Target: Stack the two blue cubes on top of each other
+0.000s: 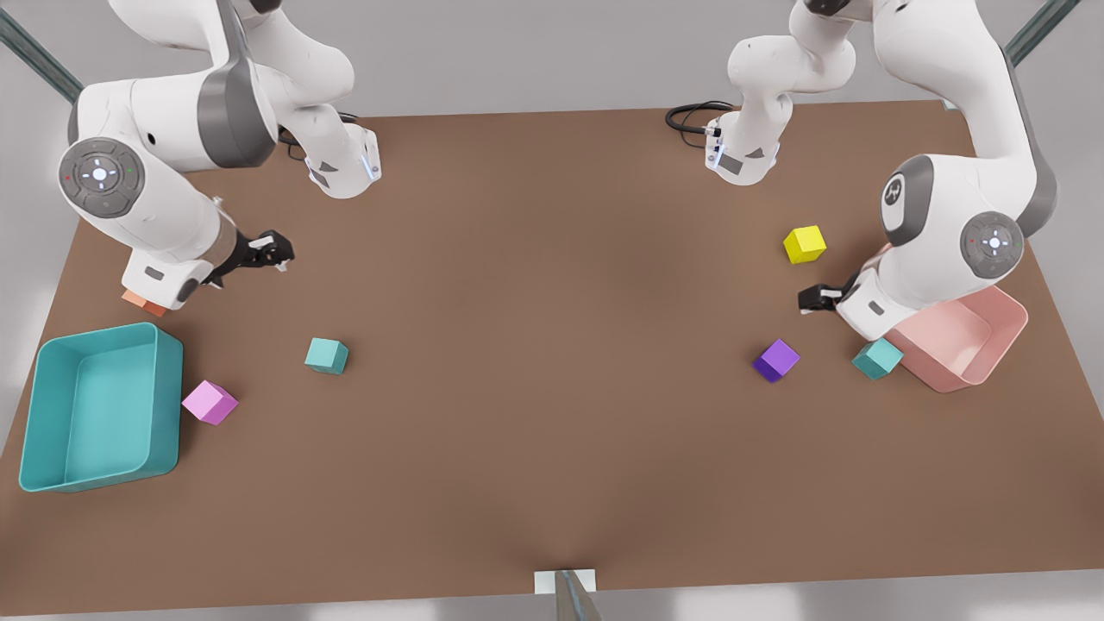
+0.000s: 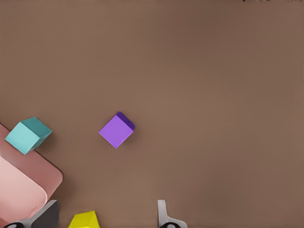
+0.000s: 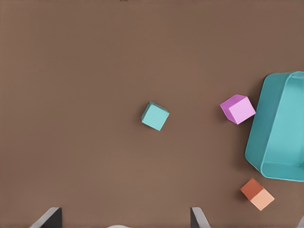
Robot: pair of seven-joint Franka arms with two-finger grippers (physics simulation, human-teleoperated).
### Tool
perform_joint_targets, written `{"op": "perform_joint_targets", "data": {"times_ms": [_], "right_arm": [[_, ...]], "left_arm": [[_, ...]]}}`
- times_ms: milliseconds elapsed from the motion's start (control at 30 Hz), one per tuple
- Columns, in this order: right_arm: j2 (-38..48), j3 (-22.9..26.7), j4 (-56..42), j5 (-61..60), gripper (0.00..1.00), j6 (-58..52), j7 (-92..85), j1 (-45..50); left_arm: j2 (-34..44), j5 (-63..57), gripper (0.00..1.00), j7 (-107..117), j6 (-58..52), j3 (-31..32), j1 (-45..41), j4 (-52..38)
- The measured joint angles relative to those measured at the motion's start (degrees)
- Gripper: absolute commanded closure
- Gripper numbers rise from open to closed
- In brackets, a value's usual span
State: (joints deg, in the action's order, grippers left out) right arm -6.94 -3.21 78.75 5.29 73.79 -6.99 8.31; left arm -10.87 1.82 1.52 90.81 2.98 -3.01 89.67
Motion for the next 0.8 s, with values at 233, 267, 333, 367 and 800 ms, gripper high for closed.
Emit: {"op": "perform_joint_targets", "data": {"times_ms": [233, 267, 333, 367, 800], "right_arm": [[-7.1, -0.5, 0.8, 2.5, 0.00, 1.8, -0.5, 0.5], [-7.6, -0.5, 3.3, 2.6, 0.00, 3.1, -0.1, 0.4], [-8.0, -0.5, 7.9, 2.7, 0.00, 6.4, 1.0, 0.4], [-8.3, -0.4, 10.0, 2.7, 0.00, 8.4, 1.8, 0.3], [-11.8, 0.1, 21.9, 1.6, 0.02, 30.2, 12.3, -4.5]], "left_arm": [[-0.3, 0.0, 0.00, -0.1, 0.5, 0.0, 0.1, 0.0], [-0.4, 0.0, 0.00, -0.1, 0.5, 0.0, 0.1, 0.0], [-0.6, 0.0, 0.00, -0.1, 0.5, 0.0, 0.2, 0.0], [-0.8, 0.0, 0.00, -0.1, 0.6, 0.0, 0.2, 0.0], [-1.4, 0.0, 0.00, -0.3, 0.5, -0.1, 0.3, 0.0]]}}
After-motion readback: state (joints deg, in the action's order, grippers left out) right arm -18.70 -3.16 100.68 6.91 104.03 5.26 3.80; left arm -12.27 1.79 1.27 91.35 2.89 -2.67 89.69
